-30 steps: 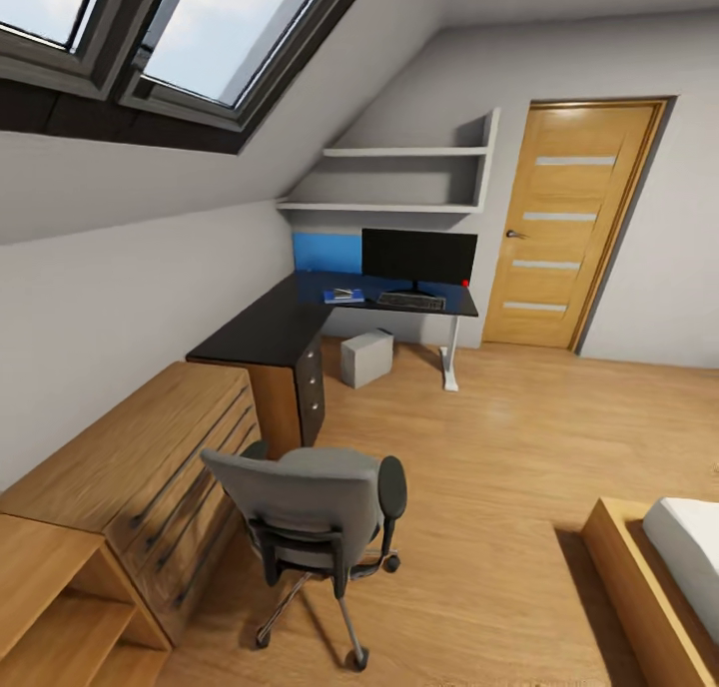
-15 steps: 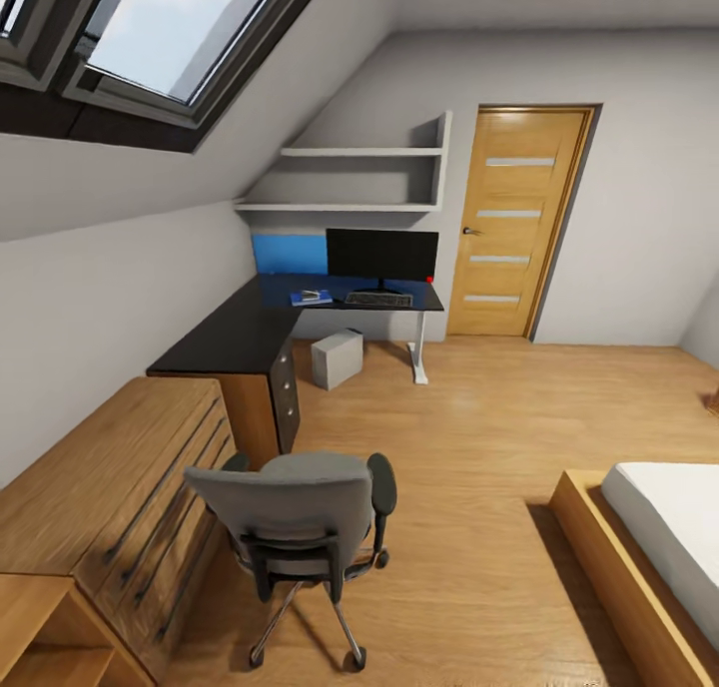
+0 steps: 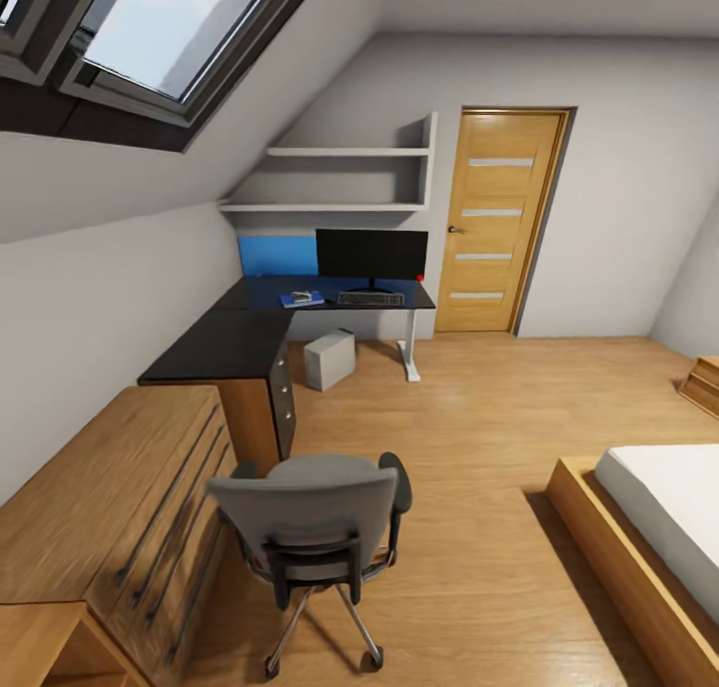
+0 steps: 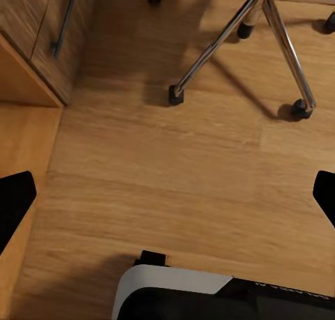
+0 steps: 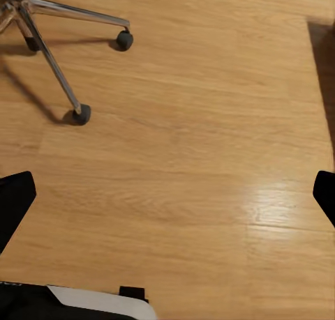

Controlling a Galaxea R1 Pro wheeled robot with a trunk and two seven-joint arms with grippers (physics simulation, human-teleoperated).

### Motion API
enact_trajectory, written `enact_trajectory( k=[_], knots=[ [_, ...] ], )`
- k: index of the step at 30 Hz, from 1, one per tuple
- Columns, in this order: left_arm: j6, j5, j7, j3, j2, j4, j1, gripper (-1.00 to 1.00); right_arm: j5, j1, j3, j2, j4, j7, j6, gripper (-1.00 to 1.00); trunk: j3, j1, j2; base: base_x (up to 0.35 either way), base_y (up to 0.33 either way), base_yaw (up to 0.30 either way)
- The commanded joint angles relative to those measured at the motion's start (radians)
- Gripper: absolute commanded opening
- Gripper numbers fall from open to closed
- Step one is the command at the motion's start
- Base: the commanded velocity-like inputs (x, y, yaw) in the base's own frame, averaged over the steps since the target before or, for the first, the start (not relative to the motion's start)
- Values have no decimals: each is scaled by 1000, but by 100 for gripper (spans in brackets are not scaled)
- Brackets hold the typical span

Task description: In the bedroom, organize the workspace by keeping the computer under the desk, ensuring the monitor is on the desk, placing the keyboard on the desk next to the monitor, placing the mouse on the desk next to the keyboard, moving the folder from the swivel chair onto the desk next to the mouse, stacking the notebook on top of the folder with the pen on top of the notebook, and positioning the swivel chair next to the desk.

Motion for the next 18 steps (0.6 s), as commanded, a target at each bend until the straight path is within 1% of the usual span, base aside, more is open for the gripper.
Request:
enact_trajectory(
  k=[1, 5, 7, 14, 18],
  knots=[
    [-2, 2, 8, -9, 1, -1, -1, 100, -2, -1, 9, 0, 2, -6, -3, 100, -2, 1, -2, 0, 302, -13],
    [-2, 2, 8, -8, 1, -1, -1, 100, -2, -1, 9, 1, 2, -6, -3, 100, -2, 1, -2, 0, 291, -6],
    [-2, 3, 8, -8, 1, -1, -1, 100, -2, -1, 9, 2, 2, -6, -3, 100, -2, 1, -2, 0, 201, -3],
    [-2, 4, 8, -4, 1, -1, -1, 100, -2, -1, 9, 2, 2, -6, 1, 100, -2, 1, -2, 0, 71, -1],
    [-2, 4, 8, -5, 1, -1, -1, 100, -2, -1, 10, 2, 1, -5, 5, 100, -2, 1, -2, 0, 153, 0]
  ],
)
